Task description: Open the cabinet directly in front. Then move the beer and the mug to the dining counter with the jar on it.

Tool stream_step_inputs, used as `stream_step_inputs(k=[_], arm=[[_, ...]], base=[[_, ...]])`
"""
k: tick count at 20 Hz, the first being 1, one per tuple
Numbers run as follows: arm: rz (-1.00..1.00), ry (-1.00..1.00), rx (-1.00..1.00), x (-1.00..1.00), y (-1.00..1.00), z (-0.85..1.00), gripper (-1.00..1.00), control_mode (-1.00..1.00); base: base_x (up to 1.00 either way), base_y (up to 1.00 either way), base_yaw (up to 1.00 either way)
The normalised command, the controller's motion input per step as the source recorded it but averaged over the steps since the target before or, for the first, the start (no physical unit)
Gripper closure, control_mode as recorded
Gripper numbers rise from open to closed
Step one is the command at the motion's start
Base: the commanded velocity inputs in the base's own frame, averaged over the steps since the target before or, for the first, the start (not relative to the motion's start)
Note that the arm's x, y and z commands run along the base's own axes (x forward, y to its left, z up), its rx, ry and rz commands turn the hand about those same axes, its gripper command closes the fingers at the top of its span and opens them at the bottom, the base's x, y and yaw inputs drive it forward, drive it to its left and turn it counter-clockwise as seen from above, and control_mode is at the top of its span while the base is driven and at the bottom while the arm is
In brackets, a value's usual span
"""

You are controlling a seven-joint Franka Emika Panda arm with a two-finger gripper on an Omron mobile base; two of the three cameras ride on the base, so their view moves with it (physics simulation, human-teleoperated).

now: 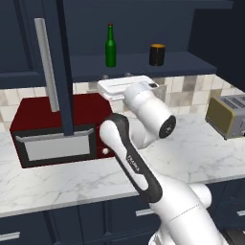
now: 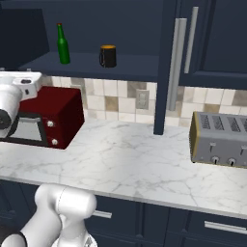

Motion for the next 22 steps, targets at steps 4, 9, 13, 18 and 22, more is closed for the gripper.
stream_step_inputs(k=[4,9,13,18,22], arm=[[-0.23,0.04,-0.14,0.04,-0.12,0.57,-1.00,-1.00],[-0.14,0.10,-0.12,0.01,-0.71,0.34,-1.00,-1.00],[-0.15,0.07,-0.06,0.07,-0.84,0.00,-1.00,-1.00],[-0.02,0.00,0.00,0.00,-0.16,0.00,-1.00,-1.00],[0.00,0.00,0.03,0.12,-0.10,0.00,-1.00,-1.00]], base=[[0.00,0.00,0.00],[0.00,0.00,0.00],[0.00,0.00,0.00],[0.00,0.00,0.00],[0.00,0.00,0.00]])
